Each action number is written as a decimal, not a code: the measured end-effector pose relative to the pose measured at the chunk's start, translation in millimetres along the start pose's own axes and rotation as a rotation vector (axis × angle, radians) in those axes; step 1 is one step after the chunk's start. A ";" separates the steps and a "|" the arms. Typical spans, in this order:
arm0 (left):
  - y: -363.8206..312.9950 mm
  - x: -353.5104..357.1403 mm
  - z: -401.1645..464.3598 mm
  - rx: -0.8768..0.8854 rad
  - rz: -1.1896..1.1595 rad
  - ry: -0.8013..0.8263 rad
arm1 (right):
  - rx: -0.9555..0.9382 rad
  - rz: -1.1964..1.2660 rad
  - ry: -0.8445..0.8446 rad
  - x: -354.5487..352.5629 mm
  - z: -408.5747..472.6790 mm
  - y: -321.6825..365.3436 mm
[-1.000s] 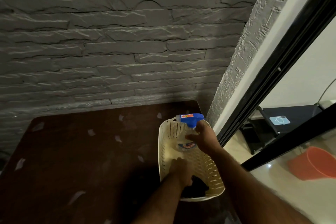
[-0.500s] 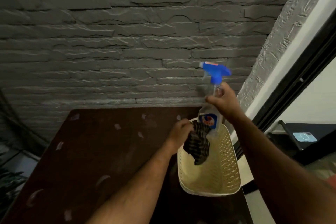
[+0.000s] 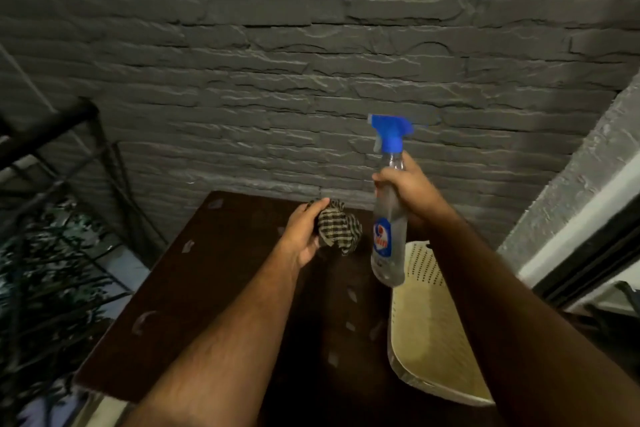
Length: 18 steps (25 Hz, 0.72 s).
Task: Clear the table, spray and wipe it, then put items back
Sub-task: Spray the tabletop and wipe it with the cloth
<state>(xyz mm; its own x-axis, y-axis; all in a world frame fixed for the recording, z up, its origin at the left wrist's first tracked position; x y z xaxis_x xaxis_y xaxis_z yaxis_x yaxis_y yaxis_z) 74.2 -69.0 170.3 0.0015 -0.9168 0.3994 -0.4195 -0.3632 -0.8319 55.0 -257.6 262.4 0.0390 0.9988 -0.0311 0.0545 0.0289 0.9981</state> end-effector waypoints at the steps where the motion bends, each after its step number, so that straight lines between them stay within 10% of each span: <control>1: -0.1 -20.0 1.1 -0.005 0.012 -0.033 | 0.022 -0.013 0.031 14.7 2.7 -6.2; 11: -21.2 -227.1 -19.9 0.025 0.112 -0.403 | 0.318 -0.106 0.392 184.2 26.8 -77.0; 18: -63.3 -335.0 -8.9 -0.069 0.229 -0.431 | 0.374 -0.210 0.227 285.6 56.3 -100.7</control>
<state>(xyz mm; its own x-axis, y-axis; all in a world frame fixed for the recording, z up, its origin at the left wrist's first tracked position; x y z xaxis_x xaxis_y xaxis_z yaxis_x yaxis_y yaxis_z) 92.1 262.6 92.6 0.2716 -0.9624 0.0019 -0.5118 -0.1461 -0.8466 116.9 22.5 149.9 -0.2282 0.9576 -0.1758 0.3947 0.2561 0.8824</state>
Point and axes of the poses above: each hand's wrist, its own z-axis towards the middle knuckle, its own x-axis out of the palm, y = z × x, the point moved 2 cm from there along z, towards the middle knuckle, and after that the axes turned 2 degrees about x, right-handed, at the moved point
